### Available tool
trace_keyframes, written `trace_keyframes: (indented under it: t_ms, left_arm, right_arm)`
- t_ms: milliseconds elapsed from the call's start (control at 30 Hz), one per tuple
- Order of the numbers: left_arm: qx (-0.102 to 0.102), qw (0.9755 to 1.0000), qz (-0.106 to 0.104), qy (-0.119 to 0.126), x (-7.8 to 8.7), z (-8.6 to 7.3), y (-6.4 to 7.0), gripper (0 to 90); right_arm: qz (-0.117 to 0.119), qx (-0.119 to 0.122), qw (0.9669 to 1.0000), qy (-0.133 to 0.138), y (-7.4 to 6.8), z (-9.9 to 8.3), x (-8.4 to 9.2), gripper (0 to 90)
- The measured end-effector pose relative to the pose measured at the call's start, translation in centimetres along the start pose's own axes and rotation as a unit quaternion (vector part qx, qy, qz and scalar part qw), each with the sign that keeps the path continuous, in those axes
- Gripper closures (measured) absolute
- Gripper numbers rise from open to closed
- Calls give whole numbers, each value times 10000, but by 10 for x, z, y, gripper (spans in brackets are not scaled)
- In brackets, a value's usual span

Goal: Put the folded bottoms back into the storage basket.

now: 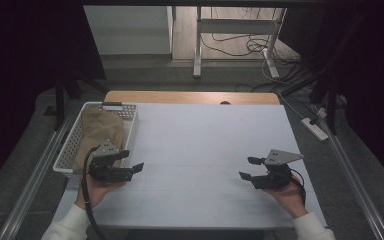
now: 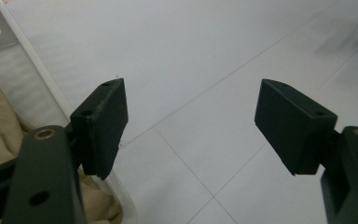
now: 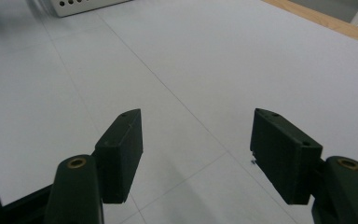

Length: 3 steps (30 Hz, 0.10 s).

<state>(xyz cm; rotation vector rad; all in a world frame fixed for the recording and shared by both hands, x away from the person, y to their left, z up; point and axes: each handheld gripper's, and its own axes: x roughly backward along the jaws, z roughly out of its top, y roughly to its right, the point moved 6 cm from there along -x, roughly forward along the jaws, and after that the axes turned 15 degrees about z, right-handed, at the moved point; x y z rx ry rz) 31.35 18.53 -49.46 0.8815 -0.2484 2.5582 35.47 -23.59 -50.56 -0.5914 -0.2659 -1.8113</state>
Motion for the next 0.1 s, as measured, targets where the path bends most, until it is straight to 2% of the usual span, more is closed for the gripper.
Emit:
trace_keyframes:
  t_ms: [100]
  left_arm:
    - [6,10000,4,-12,-2,0,0,258]
  right_arm:
    - [14,-11,10000,-5,0,0,0,337]
